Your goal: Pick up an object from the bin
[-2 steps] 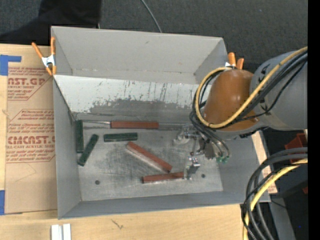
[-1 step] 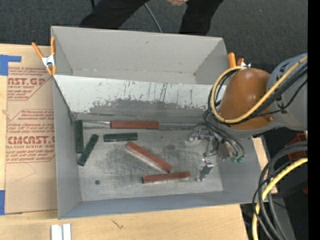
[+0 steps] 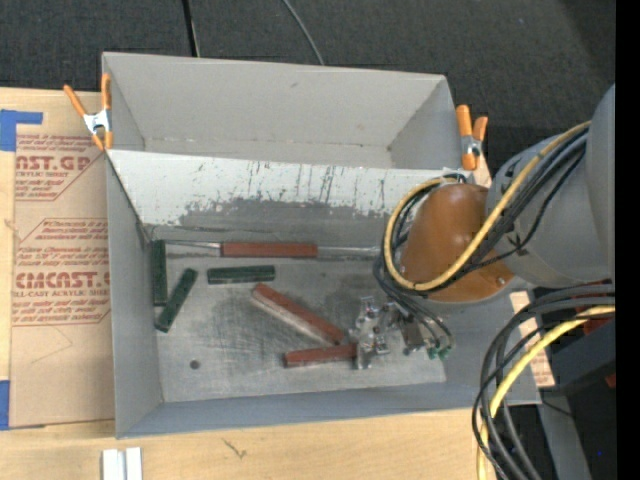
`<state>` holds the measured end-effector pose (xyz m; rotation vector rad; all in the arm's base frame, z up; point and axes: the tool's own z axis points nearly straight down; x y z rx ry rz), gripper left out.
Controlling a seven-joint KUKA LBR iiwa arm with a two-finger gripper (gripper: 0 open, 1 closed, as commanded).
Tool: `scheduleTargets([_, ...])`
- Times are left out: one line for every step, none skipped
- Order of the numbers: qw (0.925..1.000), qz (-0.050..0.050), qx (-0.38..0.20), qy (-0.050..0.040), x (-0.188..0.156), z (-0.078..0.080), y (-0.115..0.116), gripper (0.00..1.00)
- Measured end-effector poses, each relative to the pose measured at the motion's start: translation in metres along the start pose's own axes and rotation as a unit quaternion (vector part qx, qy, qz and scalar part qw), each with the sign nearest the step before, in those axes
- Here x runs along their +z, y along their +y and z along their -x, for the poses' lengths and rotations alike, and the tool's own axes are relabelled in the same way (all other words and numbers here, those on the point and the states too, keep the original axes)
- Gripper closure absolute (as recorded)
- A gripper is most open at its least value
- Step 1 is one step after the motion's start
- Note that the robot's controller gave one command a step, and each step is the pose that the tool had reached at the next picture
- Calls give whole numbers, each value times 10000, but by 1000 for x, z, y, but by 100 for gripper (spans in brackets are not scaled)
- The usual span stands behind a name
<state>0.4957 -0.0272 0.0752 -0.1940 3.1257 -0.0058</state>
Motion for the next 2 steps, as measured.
scheduleTargets([10000, -1, 2, 0, 0, 0, 0, 100])
scheduleTargets([9998, 20, -177, 15, -182, 11, 31, 100])
